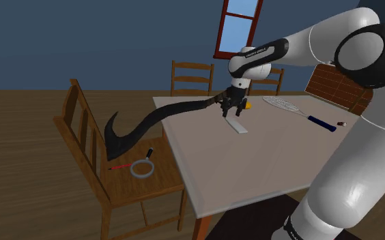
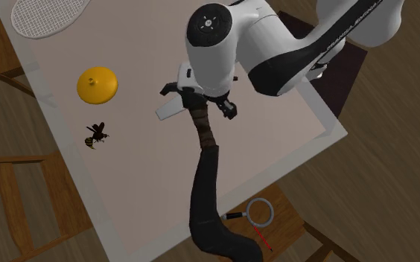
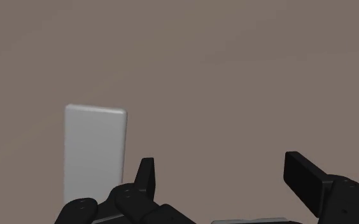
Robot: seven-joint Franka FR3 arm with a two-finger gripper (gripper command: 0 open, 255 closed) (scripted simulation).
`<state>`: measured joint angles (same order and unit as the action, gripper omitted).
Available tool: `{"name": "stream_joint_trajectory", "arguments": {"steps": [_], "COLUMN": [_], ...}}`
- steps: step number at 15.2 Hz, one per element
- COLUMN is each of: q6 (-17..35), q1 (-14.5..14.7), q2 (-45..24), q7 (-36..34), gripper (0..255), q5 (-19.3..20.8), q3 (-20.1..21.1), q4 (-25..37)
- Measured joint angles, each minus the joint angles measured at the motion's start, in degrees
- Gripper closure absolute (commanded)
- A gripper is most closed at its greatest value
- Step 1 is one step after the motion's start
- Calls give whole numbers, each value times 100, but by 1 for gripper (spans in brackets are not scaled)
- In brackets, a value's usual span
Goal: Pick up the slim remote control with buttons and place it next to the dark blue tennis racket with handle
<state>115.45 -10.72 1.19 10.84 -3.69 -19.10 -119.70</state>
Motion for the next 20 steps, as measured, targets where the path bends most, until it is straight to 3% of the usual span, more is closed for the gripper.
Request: {"name": "stream_joint_trajectory", "arguments": {"steps": [4, 6, 9, 20], "q6": [-232, 429, 624, 1149], "q1": [-274, -449, -630, -738], "q2": [-732, -1374, -1956, -2405], "q7": [238, 326, 330, 440], "gripper": [0, 0, 0, 0], "q5": [-161, -283, -429, -625], "q3": [-205, -308, -369, -314], "q4": [793, 1160, 1474, 1328]}}
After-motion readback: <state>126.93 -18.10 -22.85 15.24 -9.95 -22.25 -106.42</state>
